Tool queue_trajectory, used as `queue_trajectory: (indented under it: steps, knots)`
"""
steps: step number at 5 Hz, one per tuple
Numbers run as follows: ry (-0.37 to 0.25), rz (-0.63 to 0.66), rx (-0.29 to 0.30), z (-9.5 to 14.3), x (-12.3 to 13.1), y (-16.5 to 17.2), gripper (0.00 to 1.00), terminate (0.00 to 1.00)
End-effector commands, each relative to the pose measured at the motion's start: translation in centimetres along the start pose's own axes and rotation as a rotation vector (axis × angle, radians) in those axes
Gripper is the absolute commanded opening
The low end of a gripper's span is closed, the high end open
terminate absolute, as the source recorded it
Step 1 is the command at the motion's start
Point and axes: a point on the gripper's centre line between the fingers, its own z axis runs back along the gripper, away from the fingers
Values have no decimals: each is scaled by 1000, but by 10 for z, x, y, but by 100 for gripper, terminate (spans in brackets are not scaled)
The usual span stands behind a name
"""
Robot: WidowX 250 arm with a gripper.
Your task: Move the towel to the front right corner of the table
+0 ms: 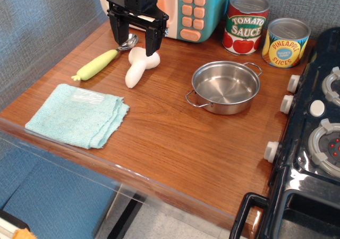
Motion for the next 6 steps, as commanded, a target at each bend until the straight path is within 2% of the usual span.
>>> queue_trajectory:
  steps: [1,2,3,4,5,6]
  knots:
    - [0,0,0,0,0,0,100,0]
    - [-22,2,8,8,-32,-3,100,0]
    - [-53,-17,-9,14,-69,-7,100,0]
    - [3,4,2,-1,-99,-10,100,0]
    - [138,107,5,-35,-122,4,100,0]
    - [173,196,-27,-50,-131,18,100,0]
